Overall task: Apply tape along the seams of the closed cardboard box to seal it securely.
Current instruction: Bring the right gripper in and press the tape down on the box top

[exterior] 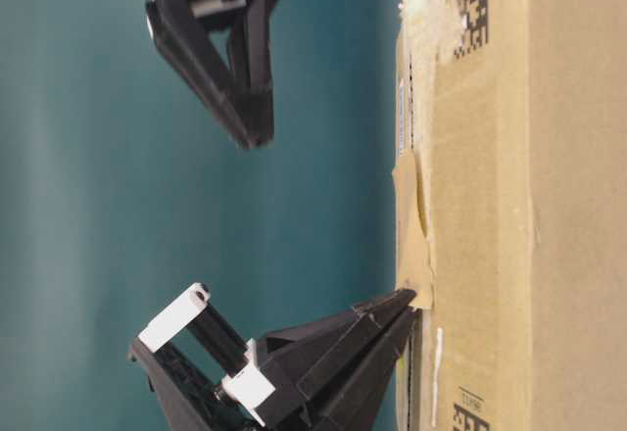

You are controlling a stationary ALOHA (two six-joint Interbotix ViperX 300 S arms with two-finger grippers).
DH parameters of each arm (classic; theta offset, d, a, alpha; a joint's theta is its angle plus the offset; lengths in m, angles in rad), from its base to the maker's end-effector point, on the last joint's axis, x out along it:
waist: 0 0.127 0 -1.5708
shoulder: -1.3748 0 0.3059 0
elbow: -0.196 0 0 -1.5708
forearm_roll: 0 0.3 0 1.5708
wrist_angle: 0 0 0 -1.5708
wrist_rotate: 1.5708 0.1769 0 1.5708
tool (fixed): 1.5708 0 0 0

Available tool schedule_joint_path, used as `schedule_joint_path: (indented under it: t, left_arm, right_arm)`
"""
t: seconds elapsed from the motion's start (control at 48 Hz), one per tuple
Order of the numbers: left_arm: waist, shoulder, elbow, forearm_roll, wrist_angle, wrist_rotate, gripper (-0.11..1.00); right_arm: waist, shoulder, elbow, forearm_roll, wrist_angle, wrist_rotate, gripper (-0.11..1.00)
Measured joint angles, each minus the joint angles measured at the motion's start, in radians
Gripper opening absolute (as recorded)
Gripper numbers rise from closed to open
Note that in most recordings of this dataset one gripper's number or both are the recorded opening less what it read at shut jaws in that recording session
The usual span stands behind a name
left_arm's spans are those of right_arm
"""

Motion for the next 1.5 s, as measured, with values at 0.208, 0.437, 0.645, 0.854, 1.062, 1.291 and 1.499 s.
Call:
schedule_joint_path:
  t: [0.208,0.437,0.645,0.854,1.062,1.291,1.499]
  left_arm:
    - [0.0,0.002,0.0,0.002,0.0,-0.002,0.0]
    - [0.0,0.003,0.0,0.002,0.0,-0.002,0.0]
    - [0.0,0.003,0.0,0.002,0.002,0.0,0.0]
    - [0.0,0.005,0.0,0.002,0.0,0.0,0.0]
    - [0.0,0.003,0.0,0.002,0.0,-0.002,0.0]
    - [0.002,0.005,0.0,0.002,0.002,0.0,0.0]
    - [0.0,0.005,0.0,0.002,0.0,-0.003,0.0]
  right_arm:
    - [-0.002,0.072,-0.061,0.002,0.021,0.003,0.5]
    - [0.002,0.156,-0.11,0.005,0.04,0.006,0.49]
    - [0.026,0.201,-0.133,0.009,0.043,0.017,0.49]
    - [0.025,0.244,-0.141,0.018,0.044,0.035,0.49]
    - [0.026,0.258,-0.143,0.018,0.044,0.044,0.49]
    - [0.028,0.27,-0.14,0.018,0.078,0.074,0.49]
    - [0.028,0.281,-0.135,0.018,0.089,0.078,0.49]
